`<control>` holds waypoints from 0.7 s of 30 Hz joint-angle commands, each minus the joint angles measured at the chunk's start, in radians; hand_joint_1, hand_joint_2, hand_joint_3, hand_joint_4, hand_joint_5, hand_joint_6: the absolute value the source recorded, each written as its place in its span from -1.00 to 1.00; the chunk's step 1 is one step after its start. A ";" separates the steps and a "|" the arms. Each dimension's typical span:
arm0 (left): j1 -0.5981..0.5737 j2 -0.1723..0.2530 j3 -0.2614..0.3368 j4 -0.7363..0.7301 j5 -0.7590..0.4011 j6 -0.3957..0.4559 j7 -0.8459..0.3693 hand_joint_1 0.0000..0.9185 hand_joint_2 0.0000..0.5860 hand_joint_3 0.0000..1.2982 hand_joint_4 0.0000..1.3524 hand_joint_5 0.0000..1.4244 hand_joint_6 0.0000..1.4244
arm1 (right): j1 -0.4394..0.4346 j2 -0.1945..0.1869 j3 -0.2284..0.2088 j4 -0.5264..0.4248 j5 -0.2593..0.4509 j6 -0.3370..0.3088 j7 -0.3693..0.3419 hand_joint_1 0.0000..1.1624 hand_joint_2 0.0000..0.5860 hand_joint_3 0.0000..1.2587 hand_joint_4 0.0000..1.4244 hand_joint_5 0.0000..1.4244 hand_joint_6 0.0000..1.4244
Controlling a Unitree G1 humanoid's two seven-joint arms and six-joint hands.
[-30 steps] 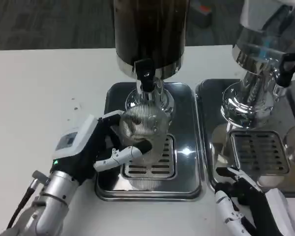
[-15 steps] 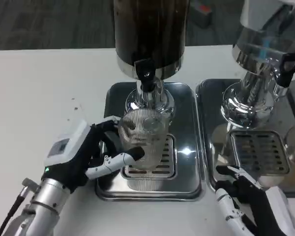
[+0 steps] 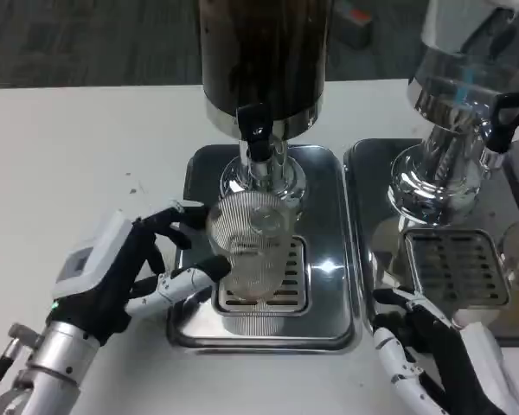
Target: Grasp the cup under the faucet to collect the drink, then remove the cup.
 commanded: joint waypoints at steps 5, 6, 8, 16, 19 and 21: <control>0.116 0.078 0.111 -0.124 -0.078 -0.035 -0.044 -1.00 -0.88 -0.41 -0.44 -0.34 0.03 | -0.003 -0.005 0.000 0.010 0.016 -0.009 0.002 -0.71 0.56 -0.58 -0.85 -0.84 -0.63; 0.127 0.083 0.122 -0.140 -0.087 -0.037 -0.052 -1.00 -0.86 -0.42 -0.46 -0.36 0.01 | -0.002 -0.006 0.000 0.009 0.018 -0.010 0.002 -0.71 0.56 -0.58 -0.85 -0.84 -0.63; 0.162 0.106 0.163 -0.193 -0.133 -0.053 -0.078 -1.00 -0.83 -0.44 -0.48 -0.39 -0.06 | -0.005 -0.008 0.000 0.007 0.020 -0.010 0.004 -0.71 0.56 -0.59 -0.85 -0.84 -0.63; 0.212 0.165 0.286 -0.355 -0.423 -0.078 -0.304 -1.00 -0.72 -0.43 -0.52 -0.49 -0.33 | -0.016 -0.011 0.007 -0.007 0.018 -0.004 0.015 -0.71 0.56 -0.60 -0.84 -0.83 -0.65; 0.176 0.189 0.288 -0.375 -0.633 -0.024 -0.515 -1.00 -0.67 -0.42 -0.49 -0.49 -0.43 | -0.020 -0.008 0.013 -0.011 0.012 0.001 0.015 -0.71 0.56 -0.60 -0.83 -0.83 -0.65; 0.114 0.213 0.282 -0.379 -0.847 0.090 -0.758 -1.00 -0.67 -0.43 -0.52 -0.50 -0.47 | -0.022 -0.003 0.019 -0.012 0.007 0.005 0.012 -0.71 0.57 -0.60 -0.83 -0.83 -0.65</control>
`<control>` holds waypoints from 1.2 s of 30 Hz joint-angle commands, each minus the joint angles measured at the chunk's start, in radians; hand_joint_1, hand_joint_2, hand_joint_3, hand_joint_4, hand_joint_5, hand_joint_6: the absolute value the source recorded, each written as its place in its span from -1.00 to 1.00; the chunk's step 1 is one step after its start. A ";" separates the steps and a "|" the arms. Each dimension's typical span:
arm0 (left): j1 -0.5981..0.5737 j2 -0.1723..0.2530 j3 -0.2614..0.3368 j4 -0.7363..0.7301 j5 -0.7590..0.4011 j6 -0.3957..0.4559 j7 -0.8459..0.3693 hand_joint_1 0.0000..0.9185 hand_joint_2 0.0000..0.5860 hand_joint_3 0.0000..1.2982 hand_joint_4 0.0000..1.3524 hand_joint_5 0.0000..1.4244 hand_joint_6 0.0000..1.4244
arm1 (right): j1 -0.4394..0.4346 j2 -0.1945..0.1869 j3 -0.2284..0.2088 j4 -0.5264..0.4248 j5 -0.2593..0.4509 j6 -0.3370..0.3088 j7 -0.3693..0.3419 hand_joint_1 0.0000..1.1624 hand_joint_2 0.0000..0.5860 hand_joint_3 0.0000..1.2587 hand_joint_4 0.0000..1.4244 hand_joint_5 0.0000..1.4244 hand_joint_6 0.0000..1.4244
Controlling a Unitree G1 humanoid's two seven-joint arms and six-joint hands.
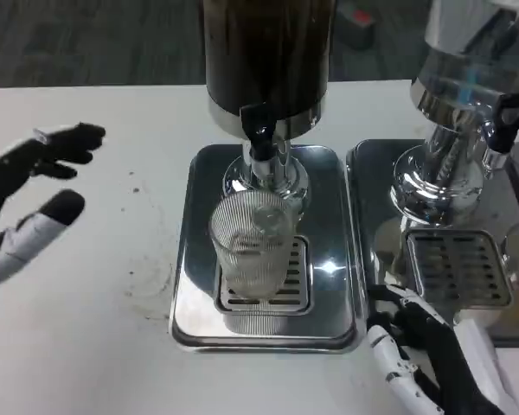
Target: Grasp the cup under the faucet to collect the drink, then remove the cup.
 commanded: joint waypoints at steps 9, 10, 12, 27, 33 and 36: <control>-0.325 0.072 0.055 0.029 -0.683 0.701 -0.947 -1.00 -0.72 -0.50 -0.61 -0.60 -0.60 | -0.004 0.032 0.028 0.001 -0.025 0.011 -0.020 -0.69 0.64 -0.60 -0.82 -0.82 -0.65; -0.343 0.071 0.060 0.037 -0.690 0.742 -0.977 -1.00 -0.73 -0.52 -0.63 -0.61 -0.62 | -0.003 0.034 0.028 0.003 -0.026 0.011 -0.021 -0.69 0.64 -0.60 -0.82 -0.81 -0.65; -0.389 0.064 0.069 0.062 -0.705 0.833 -1.035 -1.00 -0.74 -0.55 -0.68 -0.65 -0.65 | -0.004 0.039 0.029 0.007 -0.028 0.009 -0.024 -0.69 0.64 -0.60 -0.82 -0.81 -0.65; -0.571 -0.020 0.114 0.134 -0.644 0.987 -1.097 -1.00 -0.77 -0.57 -0.69 -0.67 -0.72 | -0.006 0.071 0.051 0.051 -0.024 0.001 -0.077 -0.68 0.65 -0.60 -0.80 -0.81 -0.65; -0.615 -0.082 0.095 0.152 -0.593 0.973 -1.077 -1.00 -0.77 -0.57 -0.69 -0.67 -0.73 | 0.000 0.078 0.054 0.055 -0.017 0.002 -0.087 -0.68 0.65 -0.60 -0.80 -0.81 -0.65; -0.625 -0.121 0.093 0.156 -0.568 0.960 -1.060 -1.00 -0.77 -0.57 -0.70 -0.67 -0.75 | 0.000 0.080 0.053 0.056 -0.015 0.001 -0.091 -0.68 0.65 -0.59 -0.80 -0.81 -0.65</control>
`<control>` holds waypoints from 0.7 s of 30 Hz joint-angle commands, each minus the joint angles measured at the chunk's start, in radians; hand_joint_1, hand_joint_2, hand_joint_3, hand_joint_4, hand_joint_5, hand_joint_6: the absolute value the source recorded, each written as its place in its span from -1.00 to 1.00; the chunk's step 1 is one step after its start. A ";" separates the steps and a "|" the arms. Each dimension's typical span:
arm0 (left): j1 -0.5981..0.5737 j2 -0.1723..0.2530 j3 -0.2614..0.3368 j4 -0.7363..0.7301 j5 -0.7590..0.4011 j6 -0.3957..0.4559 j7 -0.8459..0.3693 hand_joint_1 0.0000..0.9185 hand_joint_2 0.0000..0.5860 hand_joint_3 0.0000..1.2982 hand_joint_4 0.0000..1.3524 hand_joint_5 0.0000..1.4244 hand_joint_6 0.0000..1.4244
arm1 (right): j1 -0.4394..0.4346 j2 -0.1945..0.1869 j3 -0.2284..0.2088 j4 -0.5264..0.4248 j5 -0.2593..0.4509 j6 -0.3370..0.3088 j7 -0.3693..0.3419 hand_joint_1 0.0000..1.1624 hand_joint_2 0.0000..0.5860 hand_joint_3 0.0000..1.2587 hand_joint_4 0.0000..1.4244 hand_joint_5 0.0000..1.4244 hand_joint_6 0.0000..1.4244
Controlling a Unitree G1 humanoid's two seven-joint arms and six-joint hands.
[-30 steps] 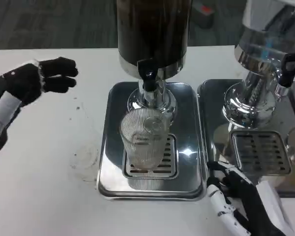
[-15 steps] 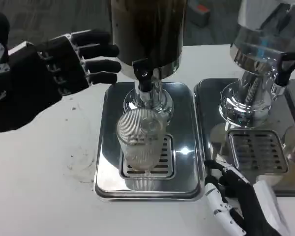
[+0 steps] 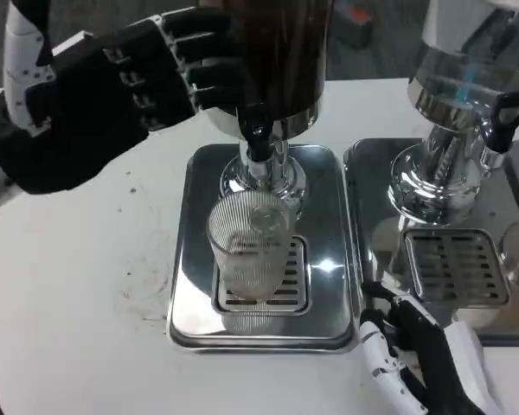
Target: Grasp the cup under the faucet to collect the drink, then remove the cup.
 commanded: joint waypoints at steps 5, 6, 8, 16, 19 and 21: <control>-0.038 -0.096 -0.011 0.021 0.078 -0.033 0.034 -1.00 -0.78 -0.57 -0.70 -0.68 -0.76 | 0.009 0.009 0.005 0.016 0.007 -0.004 -0.014 -0.68 0.65 -0.59 -0.80 -0.81 -0.65; -0.037 -0.108 -0.015 0.020 0.089 -0.037 0.037 -1.00 -0.78 -0.57 -0.70 -0.68 -0.76 | 0.013 0.009 0.003 0.015 0.010 -0.005 -0.015 -0.68 0.65 -0.59 -0.80 -0.81 -0.65; -0.037 -0.124 -0.019 0.022 0.106 -0.047 0.041 -1.00 -0.78 -0.57 -0.70 -0.69 -0.77 | 0.017 0.012 0.003 0.016 0.011 -0.004 -0.019 -0.68 0.65 -0.59 -0.80 -0.81 -0.65; -0.054 -0.152 -0.029 0.059 0.158 -0.074 0.041 -1.00 -0.78 -0.57 -0.70 -0.69 -0.78 | 0.024 0.019 0.003 0.016 0.012 -0.005 -0.027 -0.68 0.62 -0.58 -0.80 -0.81 -0.65; -0.057 -0.154 -0.040 0.073 0.188 -0.106 0.032 -1.00 -0.78 -0.57 -0.70 -0.69 -0.78 | 0.026 0.020 0.001 0.018 0.017 -0.005 -0.028 -0.68 0.61 -0.57 -0.80 -0.80 -0.65; -0.055 -0.150 -0.049 0.076 0.207 -0.134 0.025 -1.00 -0.79 -0.57 -0.71 -0.69 -0.78 | 0.029 0.021 0.002 0.018 0.019 -0.005 -0.030 -0.68 0.60 -0.57 -0.80 -0.80 -0.65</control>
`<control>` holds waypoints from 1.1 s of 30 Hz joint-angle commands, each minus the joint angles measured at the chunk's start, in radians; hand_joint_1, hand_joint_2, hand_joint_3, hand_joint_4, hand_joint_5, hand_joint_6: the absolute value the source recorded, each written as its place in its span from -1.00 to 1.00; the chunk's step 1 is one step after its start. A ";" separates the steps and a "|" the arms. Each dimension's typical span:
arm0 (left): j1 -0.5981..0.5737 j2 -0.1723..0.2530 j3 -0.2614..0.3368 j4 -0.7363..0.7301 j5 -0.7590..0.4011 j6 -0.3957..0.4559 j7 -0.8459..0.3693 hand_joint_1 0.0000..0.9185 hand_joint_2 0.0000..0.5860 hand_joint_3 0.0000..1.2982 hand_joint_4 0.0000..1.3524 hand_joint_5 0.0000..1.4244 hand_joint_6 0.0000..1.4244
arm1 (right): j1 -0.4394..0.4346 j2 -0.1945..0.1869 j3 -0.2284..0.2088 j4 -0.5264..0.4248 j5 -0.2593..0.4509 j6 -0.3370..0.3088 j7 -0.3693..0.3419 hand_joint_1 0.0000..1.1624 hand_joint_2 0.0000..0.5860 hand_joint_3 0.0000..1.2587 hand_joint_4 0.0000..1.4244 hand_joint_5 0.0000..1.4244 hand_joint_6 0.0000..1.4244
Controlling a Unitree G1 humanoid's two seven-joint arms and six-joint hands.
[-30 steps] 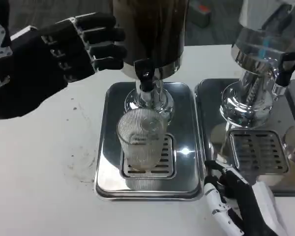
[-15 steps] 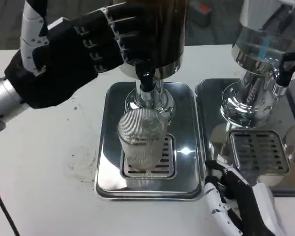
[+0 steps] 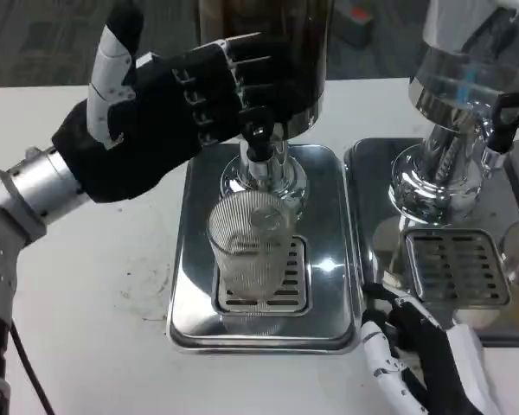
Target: Grasp the cup under the faucet to collect the drink, then remove the cup.
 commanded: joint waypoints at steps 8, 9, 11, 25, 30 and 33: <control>-0.002 0.007 -0.044 0.009 0.116 -0.176 -0.035 -1.00 -0.81 -0.57 -0.71 -0.70 -0.80 | 0.019 0.007 0.003 0.018 0.019 0.003 -0.007 -0.69 0.59 -0.57 -0.80 -0.79 -0.65; 0.000 0.008 -0.045 0.008 0.120 -0.186 -0.036 -1.00 -0.81 -0.57 -0.71 -0.70 -0.80 | 0.019 0.007 0.003 0.018 0.019 0.004 -0.006 -0.69 0.60 -0.57 -0.80 -0.79 -0.65; 0.005 0.010 -0.048 0.008 0.137 -0.230 -0.036 -1.00 -0.81 -0.57 -0.71 -0.70 -0.80 | 0.016 0.007 0.004 0.019 0.020 0.004 -0.005 -0.69 0.60 -0.57 -0.80 -0.79 -0.65; 0.042 0.015 -0.082 0.059 0.218 -0.496 -0.028 -1.00 -0.81 -0.54 -0.69 -0.69 -0.81 | 0.015 -0.002 0.002 0.012 0.021 0.007 0.004 -0.72 0.61 -0.57 -0.80 -0.79 -0.67; 0.056 0.011 -0.092 0.068 0.221 -0.551 -0.025 -1.00 -0.80 -0.54 -0.69 -0.68 -0.81 | 0.016 -0.006 -0.001 0.006 0.021 0.010 0.009 -0.73 0.61 -0.57 -0.80 -0.79 -0.67; 0.065 0.008 -0.094 0.068 0.219 -0.583 -0.016 -1.00 -0.78 -0.53 -0.68 -0.68 -0.79 | 0.015 -0.008 -0.001 0.005 0.020 0.011 0.010 -0.73 0.61 -0.57 -0.80 -0.79 -0.68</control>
